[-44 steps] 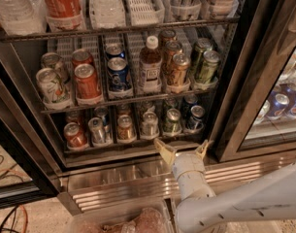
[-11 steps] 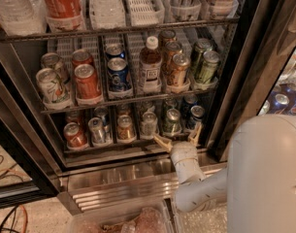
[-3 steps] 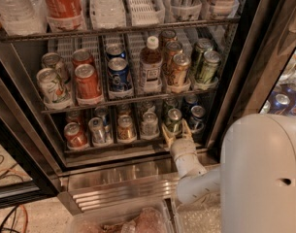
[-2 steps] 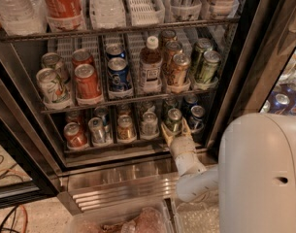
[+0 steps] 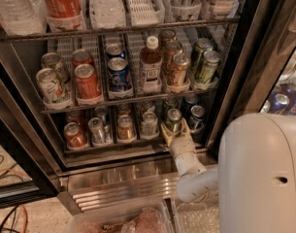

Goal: Pick green can from bottom shelf of fridge

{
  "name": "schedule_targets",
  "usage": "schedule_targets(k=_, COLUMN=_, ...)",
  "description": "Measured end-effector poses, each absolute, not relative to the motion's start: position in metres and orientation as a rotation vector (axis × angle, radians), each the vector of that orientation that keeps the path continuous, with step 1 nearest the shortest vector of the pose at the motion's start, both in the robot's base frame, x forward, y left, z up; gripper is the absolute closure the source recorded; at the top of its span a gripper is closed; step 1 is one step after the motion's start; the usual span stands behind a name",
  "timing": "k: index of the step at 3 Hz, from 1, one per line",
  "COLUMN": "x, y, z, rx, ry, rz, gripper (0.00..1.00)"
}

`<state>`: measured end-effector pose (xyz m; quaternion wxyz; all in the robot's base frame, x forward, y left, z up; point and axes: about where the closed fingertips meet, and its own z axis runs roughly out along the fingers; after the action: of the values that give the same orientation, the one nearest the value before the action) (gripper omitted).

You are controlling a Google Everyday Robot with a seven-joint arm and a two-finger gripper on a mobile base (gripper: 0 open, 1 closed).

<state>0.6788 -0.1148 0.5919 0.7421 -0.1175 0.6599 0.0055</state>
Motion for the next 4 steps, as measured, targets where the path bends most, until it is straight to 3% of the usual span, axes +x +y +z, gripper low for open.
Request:
schedule_targets(k=1, x=0.679, y=-0.115, z=0.592, rx=-0.258, ry=1.447, rz=0.012, gripper=1.0)
schedule_targets(k=4, x=0.688, y=-0.116, z=0.648, rx=-0.327, ry=1.357, rz=-0.054, gripper=1.0)
